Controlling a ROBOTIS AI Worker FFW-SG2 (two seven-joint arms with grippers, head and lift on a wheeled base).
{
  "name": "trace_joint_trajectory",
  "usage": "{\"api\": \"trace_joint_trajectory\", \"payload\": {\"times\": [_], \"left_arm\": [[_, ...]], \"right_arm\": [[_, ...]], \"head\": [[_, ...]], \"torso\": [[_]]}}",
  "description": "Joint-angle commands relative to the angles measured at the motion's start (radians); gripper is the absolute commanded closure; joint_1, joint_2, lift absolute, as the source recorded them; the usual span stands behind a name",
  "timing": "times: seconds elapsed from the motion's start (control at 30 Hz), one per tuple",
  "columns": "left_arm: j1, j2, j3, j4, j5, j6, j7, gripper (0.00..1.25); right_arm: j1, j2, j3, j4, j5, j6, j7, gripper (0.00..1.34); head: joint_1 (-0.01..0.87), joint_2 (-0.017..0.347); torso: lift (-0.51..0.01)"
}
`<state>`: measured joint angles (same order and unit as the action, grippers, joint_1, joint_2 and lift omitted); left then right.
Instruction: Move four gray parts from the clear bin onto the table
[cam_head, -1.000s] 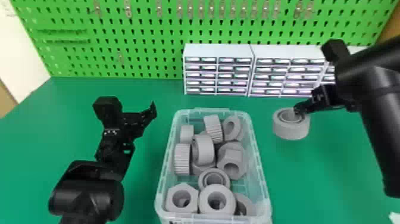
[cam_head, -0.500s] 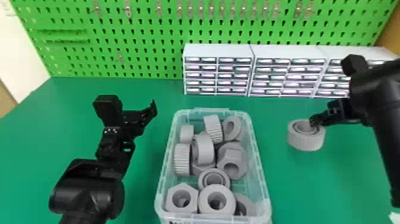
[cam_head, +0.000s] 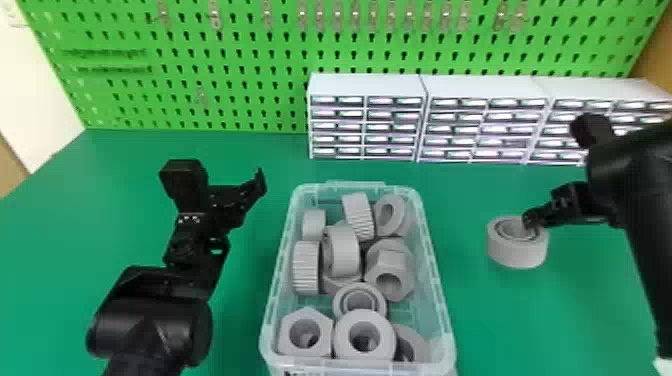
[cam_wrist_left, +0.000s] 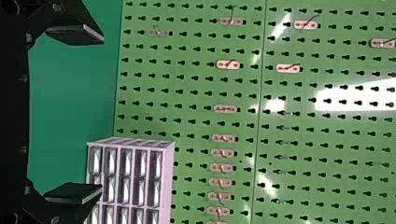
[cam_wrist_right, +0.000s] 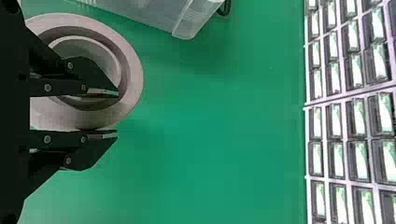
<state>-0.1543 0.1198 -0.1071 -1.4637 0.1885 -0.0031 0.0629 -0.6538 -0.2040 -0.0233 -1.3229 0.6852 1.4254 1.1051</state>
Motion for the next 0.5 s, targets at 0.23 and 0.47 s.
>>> {"api": "trace_joint_trajectory", "payload": {"times": [0.23, 0.47], "left_arm": [[-0.004, -0.005, -0.002, 0.003, -0.006, 0.0, 0.0, 0.16], [-0.004, -0.009, -0.002, 0.006, -0.006, 0.0, 0.0, 0.16]], "right_arm": [[0.008, 0.001, -0.018, 0.062, 0.013, -0.023, -0.065, 1.09], [0.019, 0.005, -0.046, 0.097, -0.042, -0.06, -0.119, 1.09]], "head": [[0.693, 0.072], [0.693, 0.072]], "torso": [[-0.052], [-0.052]]}}
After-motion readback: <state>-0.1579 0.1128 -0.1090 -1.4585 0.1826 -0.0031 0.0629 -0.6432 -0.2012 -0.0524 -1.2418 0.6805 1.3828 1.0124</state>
